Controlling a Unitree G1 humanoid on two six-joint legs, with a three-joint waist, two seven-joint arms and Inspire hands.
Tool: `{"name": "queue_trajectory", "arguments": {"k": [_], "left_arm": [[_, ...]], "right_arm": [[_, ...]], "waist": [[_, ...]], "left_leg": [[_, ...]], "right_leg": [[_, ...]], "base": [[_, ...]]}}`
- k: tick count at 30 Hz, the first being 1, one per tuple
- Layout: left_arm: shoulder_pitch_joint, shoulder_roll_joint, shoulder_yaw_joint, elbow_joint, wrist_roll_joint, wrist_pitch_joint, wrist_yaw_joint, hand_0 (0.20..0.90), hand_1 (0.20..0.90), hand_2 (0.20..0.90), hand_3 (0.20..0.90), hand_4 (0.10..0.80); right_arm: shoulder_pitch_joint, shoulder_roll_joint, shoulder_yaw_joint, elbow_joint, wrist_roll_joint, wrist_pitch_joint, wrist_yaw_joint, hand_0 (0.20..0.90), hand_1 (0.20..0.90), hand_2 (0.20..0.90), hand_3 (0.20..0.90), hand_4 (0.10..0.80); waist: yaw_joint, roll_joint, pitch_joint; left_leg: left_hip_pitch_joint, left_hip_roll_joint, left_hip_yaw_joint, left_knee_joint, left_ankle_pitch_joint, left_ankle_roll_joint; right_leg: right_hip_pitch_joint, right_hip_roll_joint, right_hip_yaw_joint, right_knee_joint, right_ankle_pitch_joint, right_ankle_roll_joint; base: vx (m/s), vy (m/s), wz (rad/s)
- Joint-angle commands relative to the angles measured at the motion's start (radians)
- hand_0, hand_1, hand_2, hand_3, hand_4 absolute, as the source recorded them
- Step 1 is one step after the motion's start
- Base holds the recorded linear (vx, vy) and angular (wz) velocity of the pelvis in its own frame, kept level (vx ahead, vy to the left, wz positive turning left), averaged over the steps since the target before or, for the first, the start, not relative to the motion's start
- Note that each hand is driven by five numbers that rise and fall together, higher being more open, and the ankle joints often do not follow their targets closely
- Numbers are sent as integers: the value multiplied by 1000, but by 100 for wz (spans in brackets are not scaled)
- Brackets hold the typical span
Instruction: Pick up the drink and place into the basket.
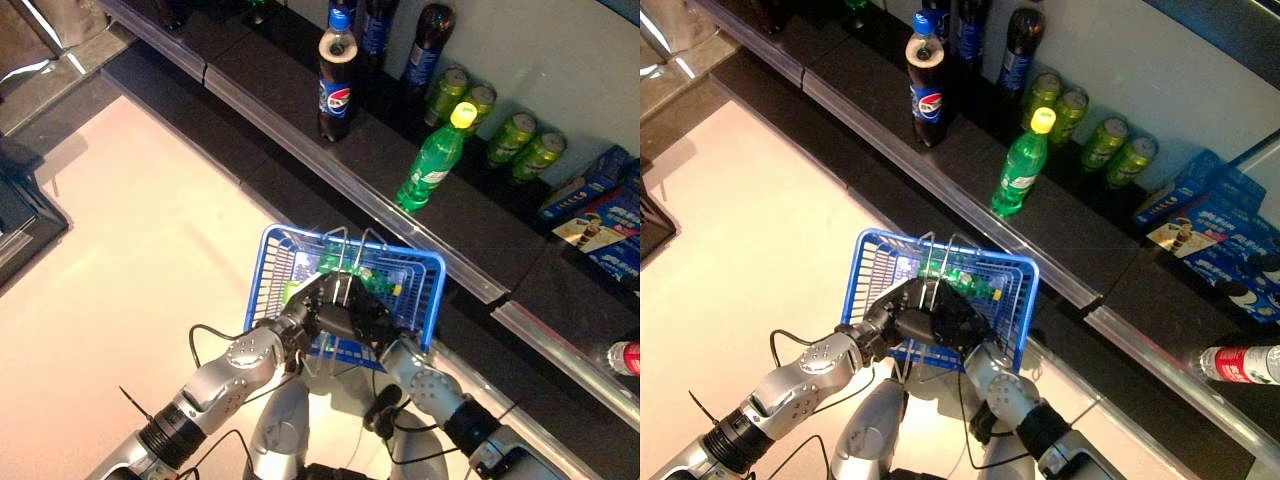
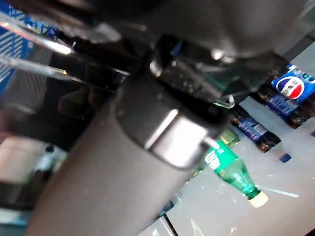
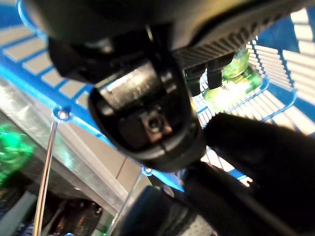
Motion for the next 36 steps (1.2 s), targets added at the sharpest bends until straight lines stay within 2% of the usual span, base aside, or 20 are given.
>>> {"name": "queue_trajectory", "arguments": {"k": [1,4,8,23,24,27,28,30,32,36], "left_arm": [[-233,-155,220,-363,44,-421,-45,300,300,300,200,100],[-188,-146,253,-357,57,-448,-63,300,300,300,200,100],[-150,-143,283,-344,53,-475,-70,300,300,300,200,100],[12,-138,357,-323,-7,-544,-98,300,300,300,200,100],[55,-109,400,-330,-70,-548,-140,300,300,300,200,100],[211,-59,563,-318,-272,-547,-372,300,300,300,200,100],[400,-51,753,-302,-482,-478,-646,300,300,300,200,100],[508,-71,851,-304,-562,-410,-764,300,300,300,200,100],[552,-103,881,-290,-559,-370,-790,300,300,300,200,100],[568,-133,887,-262,-531,-360,-766,300,300,300,200,100]], "right_arm": [[21,78,41,-289,-49,-18,233,900,900,900,900,800],[69,52,2,-323,-49,-28,296,900,900,900,900,800],[104,17,-31,-356,-79,9,359,900,900,900,900,800],[242,-109,-108,-458,-114,18,500,900,900,900,900,800],[254,-115,-128,-475,-119,24,530,900,900,900,900,800],[329,-143,-205,-511,-121,22,597,900,900,900,900,800],[428,-159,-311,-558,-127,22,662,900,900,900,900,800],[482,-155,-374,-580,-131,19,688,900,900,900,900,800],[509,-145,-407,-579,-112,17,673,900,900,900,900,800],[533,-131,-434,-552,-124,17,659,900,900,900,900,800]], "waist": [[-22,-6,-92],[-34,-19,-98],[-47,-27,-107],[-79,-61,-171],[-78,-58,-180],[-58,-48,-184],[-29,-36,-191],[-6,-32,-198],[4,-30,-216],[-2,-25,-240]], "left_leg": [[-50,-22,41,22,55,39],[-45,-9,55,29,48,38],[-39,-1,65,35,43,37],[10,30,91,26,25,22],[14,32,96,19,27,15],[18,31,93,18,26,7],[14,25,84,16,28,3],[11,19,73,14,26,1],[17,11,61,-1,29,-3],[33,7,58,-29,39,-9]], "right_leg": [[73,35,-25,59,-47,-11],[74,41,-19,63,-49,-11],[76,45,-10,60,-50,-12],[130,77,12,1,-47,-4],[137,81,14,-11,-49,-6],[149,77,5,-20,-53,-7],[156,71,-11,-33,-49,-4],[166,72,-20,-49,-46,-3],[181,82,-17,-79,-42,-1],[201,93,-4,-118,-34,1]], "base": [[1,-35,-6],[7,-56,-7],[12,-27,-18],[30,-62,-8],[-4,-24,-3],[-32,-28,-12],[-56,-66,-13],[-65,-89,-2],[-38,-87,19],[-23,-31,13]]}}
